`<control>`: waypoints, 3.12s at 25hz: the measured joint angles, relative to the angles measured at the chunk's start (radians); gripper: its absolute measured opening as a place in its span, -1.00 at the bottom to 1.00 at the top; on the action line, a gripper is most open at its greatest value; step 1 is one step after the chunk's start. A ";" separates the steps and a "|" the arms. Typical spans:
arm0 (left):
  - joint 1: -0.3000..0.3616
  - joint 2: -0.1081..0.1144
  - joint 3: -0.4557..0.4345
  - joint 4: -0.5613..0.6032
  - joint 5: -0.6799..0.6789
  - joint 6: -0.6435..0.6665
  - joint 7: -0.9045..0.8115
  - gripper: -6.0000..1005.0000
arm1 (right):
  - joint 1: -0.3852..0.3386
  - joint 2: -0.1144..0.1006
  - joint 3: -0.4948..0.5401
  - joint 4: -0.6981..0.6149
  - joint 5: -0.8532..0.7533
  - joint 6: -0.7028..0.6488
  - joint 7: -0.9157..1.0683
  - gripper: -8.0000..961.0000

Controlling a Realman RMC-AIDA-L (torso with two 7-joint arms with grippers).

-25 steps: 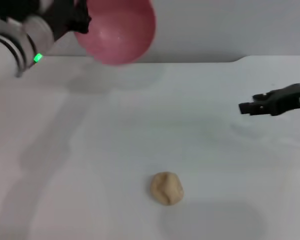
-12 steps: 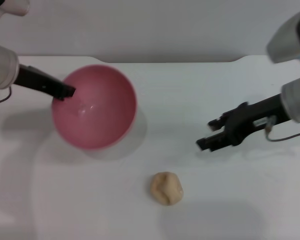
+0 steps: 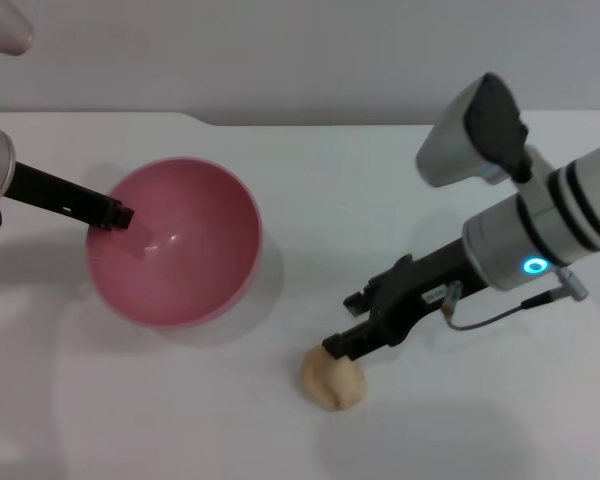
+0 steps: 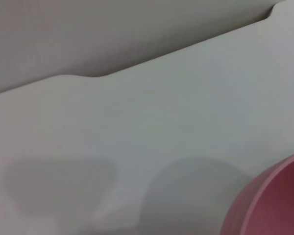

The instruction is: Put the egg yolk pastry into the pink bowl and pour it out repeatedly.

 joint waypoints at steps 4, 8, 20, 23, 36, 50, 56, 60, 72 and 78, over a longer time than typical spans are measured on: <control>0.000 -0.001 0.001 0.000 0.001 -0.001 -0.030 -0.99 | 0.021 0.002 -0.058 0.060 0.006 0.046 0.057 0.33; -0.007 -0.001 0.003 -0.006 0.002 -0.015 -0.064 -0.99 | 0.031 0.003 -0.093 0.098 0.016 0.076 0.071 0.31; -0.009 -0.003 0.012 -0.015 0.001 -0.011 -0.069 -0.99 | 0.067 -0.004 -0.167 0.129 0.021 0.050 0.126 0.24; -0.007 -0.004 0.013 -0.015 -0.002 -0.010 -0.084 -0.99 | 0.062 -0.005 -0.151 0.123 0.022 0.038 0.125 0.17; -0.021 -0.003 0.081 -0.034 0.000 -0.012 -0.118 -0.99 | -0.028 -0.011 0.325 0.103 0.071 -0.152 0.019 -0.13; -0.195 -0.018 0.392 -0.141 -0.043 -0.052 -0.187 -0.99 | -0.021 -0.012 0.322 -0.159 0.138 -0.322 -0.178 -0.30; -0.231 -0.020 0.469 -0.134 -0.089 -0.057 -0.211 -0.99 | -0.012 -0.004 0.148 -0.151 0.061 -0.221 -0.154 -0.38; -0.230 -0.019 0.464 -0.134 -0.089 -0.057 -0.211 -0.99 | -0.018 -0.006 0.153 -0.175 0.060 -0.220 -0.095 -0.29; -0.123 -0.013 0.593 -0.041 -0.105 -0.267 -0.193 -0.99 | -0.142 -0.006 0.511 -0.362 0.050 -0.273 0.112 0.12; -0.006 -0.010 0.812 0.073 -0.066 -0.572 -0.120 -0.99 | -0.221 -0.003 0.737 -0.338 0.052 -0.293 0.171 0.12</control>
